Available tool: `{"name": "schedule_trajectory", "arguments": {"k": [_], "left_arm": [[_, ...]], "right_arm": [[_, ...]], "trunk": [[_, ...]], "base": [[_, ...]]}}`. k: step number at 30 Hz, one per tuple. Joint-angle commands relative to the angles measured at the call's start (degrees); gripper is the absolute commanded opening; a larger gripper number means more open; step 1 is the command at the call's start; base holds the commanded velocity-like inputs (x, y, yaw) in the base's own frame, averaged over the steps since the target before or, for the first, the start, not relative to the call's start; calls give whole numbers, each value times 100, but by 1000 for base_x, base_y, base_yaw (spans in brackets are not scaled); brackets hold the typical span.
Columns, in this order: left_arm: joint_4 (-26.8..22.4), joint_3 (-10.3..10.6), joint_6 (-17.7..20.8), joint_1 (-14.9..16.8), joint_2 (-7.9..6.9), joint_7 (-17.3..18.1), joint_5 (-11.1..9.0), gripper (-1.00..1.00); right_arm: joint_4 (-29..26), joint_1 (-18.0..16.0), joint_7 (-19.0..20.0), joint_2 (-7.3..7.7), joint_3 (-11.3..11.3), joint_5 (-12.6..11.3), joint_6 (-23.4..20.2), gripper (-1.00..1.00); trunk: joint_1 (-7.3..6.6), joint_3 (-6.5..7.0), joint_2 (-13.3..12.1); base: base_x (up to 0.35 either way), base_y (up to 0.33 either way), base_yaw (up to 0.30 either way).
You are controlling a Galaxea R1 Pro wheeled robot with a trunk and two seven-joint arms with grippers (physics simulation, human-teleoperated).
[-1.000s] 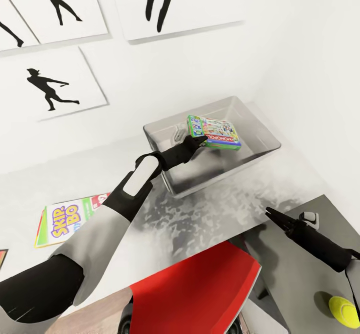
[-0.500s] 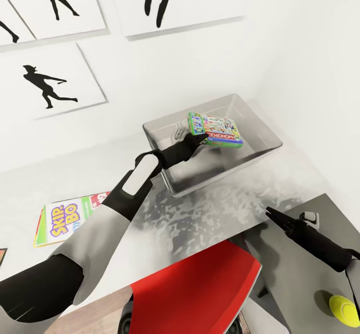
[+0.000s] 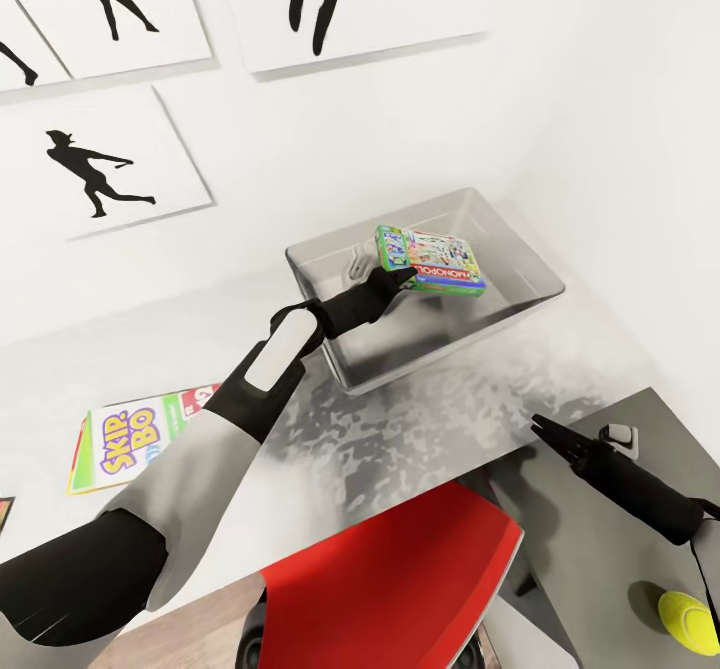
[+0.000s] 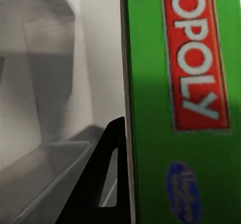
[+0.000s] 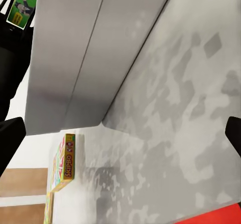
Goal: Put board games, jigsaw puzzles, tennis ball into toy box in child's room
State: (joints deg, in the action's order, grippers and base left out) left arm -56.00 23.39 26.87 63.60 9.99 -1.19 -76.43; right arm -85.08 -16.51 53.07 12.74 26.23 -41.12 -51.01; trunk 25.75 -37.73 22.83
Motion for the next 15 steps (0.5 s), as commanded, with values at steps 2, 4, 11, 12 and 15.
{"name": "schedule_trajectory", "arguments": {"k": [2, 4, 11, 12, 15], "left_arm": [[-1, -1, 19, 3, 0, -13, -39, -100], [0, -1, 20, 3, 0, -13, -39, -100], [1, -1, 20, 3, 0, -13, -39, -100], [1, -1, 20, 3, 0, -13, -39, -100], [1, -1, 20, 3, 0, -13, -39, -100]], "right_arm": [[0, -2, 14, 0, 5, -1, -24, 100], [0, -3, 16, 0, 5, -1, -25, 100], [0, -2, 16, 0, 5, -1, -24, 100], [0, -4, 15, 0, 5, -1, -24, 100], [0, -4, 14, 0, 5, -1, -23, 100]], "trunk": [[3, -7, 9], [3, -7, 9], [3, -7, 9], [3, -7, 9], [3, -7, 9]], "base": [[0, 0, 0], [0, 0, 0], [0, 0, 0], [0, 0, 0], [0, 0, 0]]}}
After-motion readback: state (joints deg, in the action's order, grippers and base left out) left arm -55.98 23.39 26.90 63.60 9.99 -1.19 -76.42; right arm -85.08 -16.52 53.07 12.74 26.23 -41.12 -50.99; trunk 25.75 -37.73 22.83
